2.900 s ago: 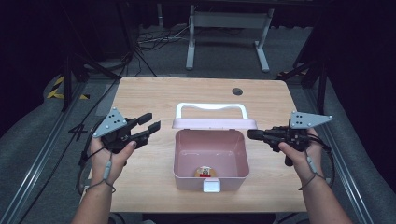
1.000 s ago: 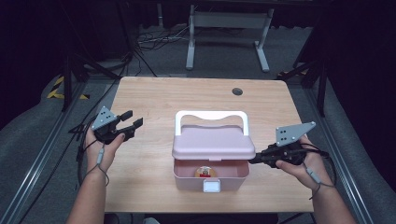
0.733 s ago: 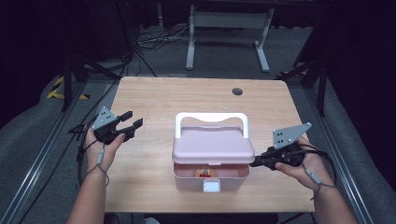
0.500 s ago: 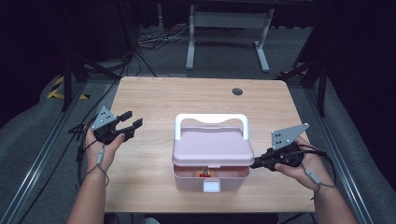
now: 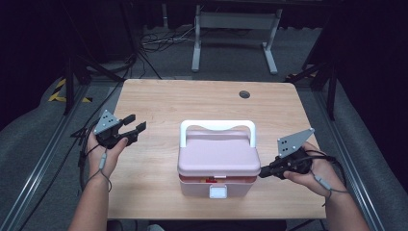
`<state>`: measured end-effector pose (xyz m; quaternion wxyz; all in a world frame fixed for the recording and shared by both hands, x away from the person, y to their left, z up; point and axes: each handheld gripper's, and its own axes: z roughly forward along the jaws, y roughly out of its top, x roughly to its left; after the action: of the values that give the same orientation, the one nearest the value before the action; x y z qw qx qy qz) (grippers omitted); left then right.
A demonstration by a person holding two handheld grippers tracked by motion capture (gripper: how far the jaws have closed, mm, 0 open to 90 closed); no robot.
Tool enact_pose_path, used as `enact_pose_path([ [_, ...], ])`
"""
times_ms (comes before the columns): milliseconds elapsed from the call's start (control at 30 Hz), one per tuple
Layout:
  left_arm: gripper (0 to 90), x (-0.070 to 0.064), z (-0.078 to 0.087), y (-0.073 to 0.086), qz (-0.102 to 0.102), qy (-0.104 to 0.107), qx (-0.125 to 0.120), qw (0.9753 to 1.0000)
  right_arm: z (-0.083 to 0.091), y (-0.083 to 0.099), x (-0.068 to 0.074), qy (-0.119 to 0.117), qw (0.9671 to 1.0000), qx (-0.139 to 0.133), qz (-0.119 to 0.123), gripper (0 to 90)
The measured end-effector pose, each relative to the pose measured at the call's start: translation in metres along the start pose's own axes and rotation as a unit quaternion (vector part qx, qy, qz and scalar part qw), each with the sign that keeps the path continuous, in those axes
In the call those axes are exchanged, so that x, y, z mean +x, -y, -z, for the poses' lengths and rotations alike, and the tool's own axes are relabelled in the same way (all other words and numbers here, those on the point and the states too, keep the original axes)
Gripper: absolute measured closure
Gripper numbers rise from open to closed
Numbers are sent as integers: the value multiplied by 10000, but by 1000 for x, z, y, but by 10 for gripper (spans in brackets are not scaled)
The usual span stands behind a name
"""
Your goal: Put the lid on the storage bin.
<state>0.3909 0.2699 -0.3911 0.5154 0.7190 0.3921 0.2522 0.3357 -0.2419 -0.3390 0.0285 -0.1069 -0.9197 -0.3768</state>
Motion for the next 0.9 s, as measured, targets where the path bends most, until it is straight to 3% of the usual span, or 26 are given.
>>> enact_pose_path([
  [900,459,1,2,1,11,-46,37,10000,-3,2,-1,-144,9990,433,17,900],
])
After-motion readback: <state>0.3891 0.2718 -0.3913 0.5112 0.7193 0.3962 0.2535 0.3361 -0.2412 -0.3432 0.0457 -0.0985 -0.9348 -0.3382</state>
